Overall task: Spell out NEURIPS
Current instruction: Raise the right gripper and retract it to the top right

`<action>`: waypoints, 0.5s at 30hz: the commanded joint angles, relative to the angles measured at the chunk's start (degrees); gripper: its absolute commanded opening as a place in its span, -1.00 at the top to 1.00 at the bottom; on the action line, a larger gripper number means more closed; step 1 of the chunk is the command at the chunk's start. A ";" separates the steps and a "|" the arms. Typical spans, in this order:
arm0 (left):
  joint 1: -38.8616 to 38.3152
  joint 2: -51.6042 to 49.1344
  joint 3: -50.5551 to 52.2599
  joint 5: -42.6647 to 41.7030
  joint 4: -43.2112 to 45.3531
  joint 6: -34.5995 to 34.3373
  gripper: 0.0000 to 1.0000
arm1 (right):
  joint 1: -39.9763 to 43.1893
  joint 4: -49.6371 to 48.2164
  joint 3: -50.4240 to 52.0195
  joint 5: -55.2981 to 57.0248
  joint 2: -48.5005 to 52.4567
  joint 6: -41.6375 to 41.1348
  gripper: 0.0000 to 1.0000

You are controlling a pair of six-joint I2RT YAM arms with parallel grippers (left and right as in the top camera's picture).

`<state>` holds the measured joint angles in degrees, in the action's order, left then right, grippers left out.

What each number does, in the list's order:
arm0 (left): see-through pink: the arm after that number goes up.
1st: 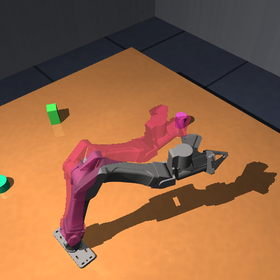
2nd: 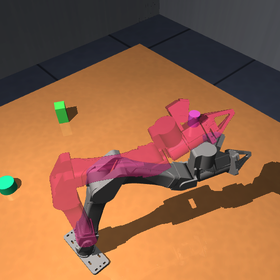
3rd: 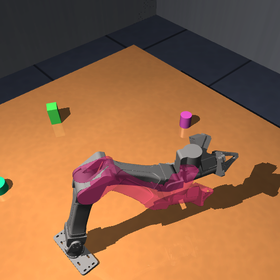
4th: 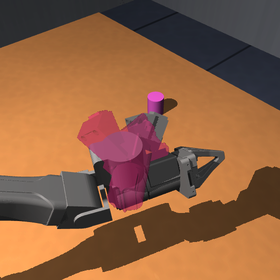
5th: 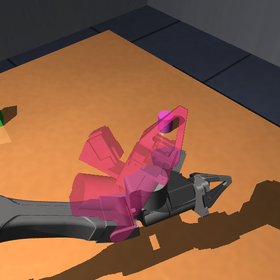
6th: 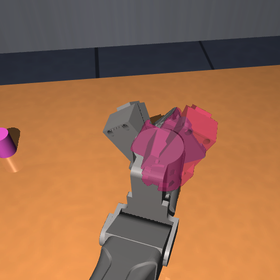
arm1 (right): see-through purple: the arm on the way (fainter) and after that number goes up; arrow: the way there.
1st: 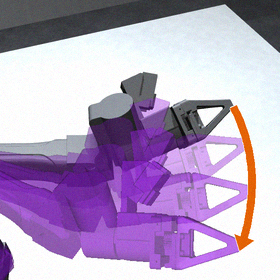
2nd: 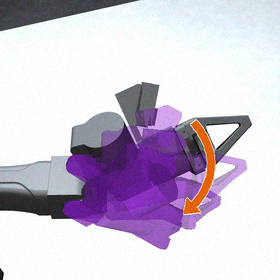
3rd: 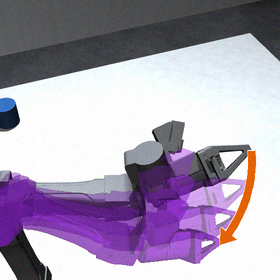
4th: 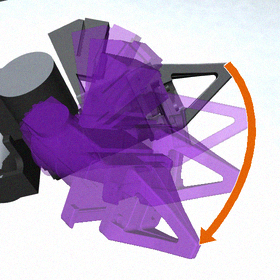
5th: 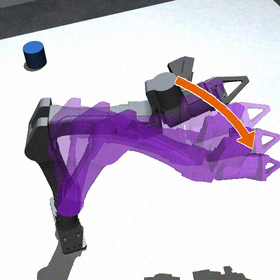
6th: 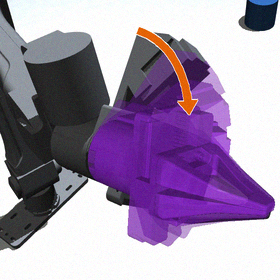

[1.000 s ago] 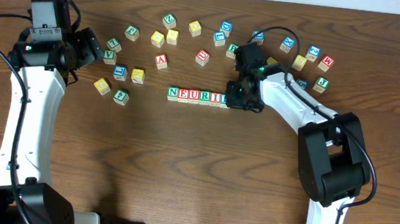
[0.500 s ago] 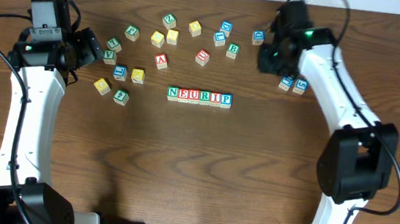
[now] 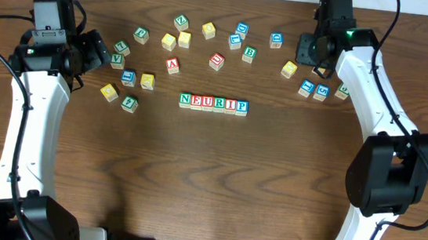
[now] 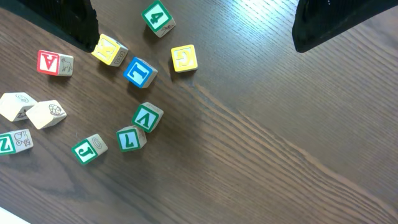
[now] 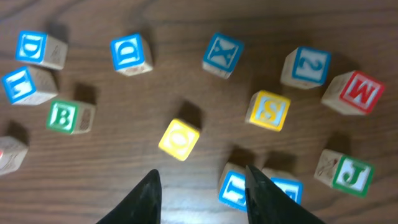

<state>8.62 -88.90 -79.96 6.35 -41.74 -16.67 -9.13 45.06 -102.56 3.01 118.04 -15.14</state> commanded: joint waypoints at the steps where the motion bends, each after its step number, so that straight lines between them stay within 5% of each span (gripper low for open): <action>1: 0.15 -0.46 -0.72 0.35 0.00 0.09 -0.95 | 2.05 -0.96 -0.61 2.19 2.60 -0.68 0.20; 8: 0.15 -0.46 -0.72 0.35 0.00 0.09 -0.95 | 4.24 -1.01 -0.61 3.93 7.10 -11.32 0.09; 15: 0.15 -0.46 -0.72 0.35 0.00 0.09 -0.95 | 5.44 -4.26 -0.59 4.42 8.41 -12.26 -0.01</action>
<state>8.62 -88.90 -79.96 6.35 -41.74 -16.67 -4.21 41.98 -102.56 6.15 126.52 -25.15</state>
